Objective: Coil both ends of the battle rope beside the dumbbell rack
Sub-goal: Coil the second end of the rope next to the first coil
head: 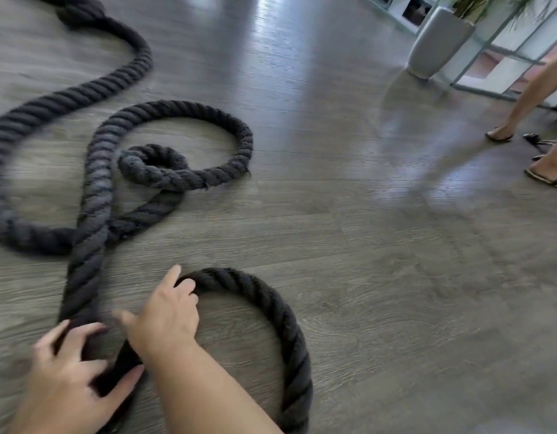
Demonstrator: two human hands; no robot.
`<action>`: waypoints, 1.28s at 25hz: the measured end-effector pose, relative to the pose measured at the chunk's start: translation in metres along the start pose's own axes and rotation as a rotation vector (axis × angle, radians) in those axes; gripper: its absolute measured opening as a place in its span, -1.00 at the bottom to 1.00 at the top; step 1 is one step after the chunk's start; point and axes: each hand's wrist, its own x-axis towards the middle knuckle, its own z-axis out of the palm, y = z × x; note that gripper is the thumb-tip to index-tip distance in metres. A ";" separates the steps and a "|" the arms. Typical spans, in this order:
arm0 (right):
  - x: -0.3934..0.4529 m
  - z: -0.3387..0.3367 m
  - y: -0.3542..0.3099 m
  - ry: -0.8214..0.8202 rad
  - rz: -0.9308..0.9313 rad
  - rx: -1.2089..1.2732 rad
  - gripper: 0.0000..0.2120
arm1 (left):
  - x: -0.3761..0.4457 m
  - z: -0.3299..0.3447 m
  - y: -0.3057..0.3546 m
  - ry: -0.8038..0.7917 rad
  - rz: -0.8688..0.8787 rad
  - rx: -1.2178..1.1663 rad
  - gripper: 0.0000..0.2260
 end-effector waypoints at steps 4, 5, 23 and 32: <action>-0.005 0.012 0.001 -0.014 -0.126 -0.137 -0.09 | -0.003 0.000 0.005 0.038 -0.079 0.035 -0.42; -0.005 0.009 0.003 -0.050 -0.154 -0.138 -0.11 | -0.005 -0.002 0.010 0.014 -0.112 0.006 -0.38; 0.001 -0.004 0.027 -0.230 -0.784 -0.507 0.11 | 0.045 -0.069 -0.036 -0.441 0.191 0.351 0.13; 0.010 -0.018 0.036 -0.212 -0.932 -0.632 0.21 | 0.090 -0.086 -0.014 -0.579 0.333 0.449 0.38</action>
